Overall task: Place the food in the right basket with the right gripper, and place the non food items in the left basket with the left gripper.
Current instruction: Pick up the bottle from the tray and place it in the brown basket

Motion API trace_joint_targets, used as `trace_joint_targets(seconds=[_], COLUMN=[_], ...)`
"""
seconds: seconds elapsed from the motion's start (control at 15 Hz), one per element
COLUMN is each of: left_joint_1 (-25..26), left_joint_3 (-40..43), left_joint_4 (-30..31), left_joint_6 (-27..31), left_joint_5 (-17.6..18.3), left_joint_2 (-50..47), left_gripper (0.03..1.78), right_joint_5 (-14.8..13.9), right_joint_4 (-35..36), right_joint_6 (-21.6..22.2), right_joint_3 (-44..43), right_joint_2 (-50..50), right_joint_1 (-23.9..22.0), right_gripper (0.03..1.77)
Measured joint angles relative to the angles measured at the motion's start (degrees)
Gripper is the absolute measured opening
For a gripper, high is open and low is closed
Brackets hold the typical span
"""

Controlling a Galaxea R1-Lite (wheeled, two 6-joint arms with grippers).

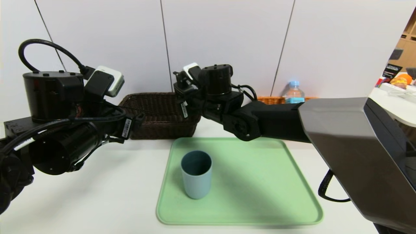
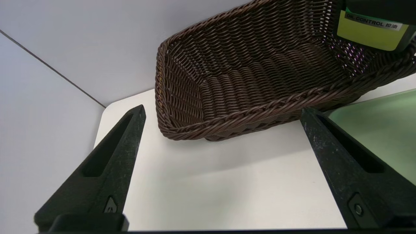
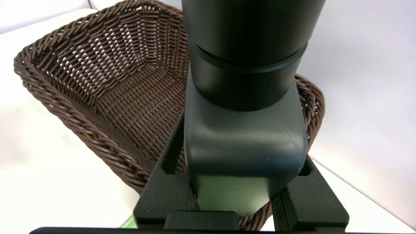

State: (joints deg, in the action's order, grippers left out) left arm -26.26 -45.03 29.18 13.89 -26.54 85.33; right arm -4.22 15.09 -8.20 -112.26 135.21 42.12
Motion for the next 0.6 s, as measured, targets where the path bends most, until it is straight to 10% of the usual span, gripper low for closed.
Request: trace_joint_targets(seconds=[0.6], left_joint_1=[-0.59], left_joint_3=[-0.26], left_joint_4=[0.09], left_joint_6=[-0.17], left_joint_5=[0.0], left_joint_2=[2.17], left_gripper=[1.69], right_joint_5=[1.9], right_joint_4=[0.87], right_joint_6=[0.0], right_joint_3=[-0.06], right_joint_2=[2.04], right_joint_1=[-1.24], right_gripper=[0.62])
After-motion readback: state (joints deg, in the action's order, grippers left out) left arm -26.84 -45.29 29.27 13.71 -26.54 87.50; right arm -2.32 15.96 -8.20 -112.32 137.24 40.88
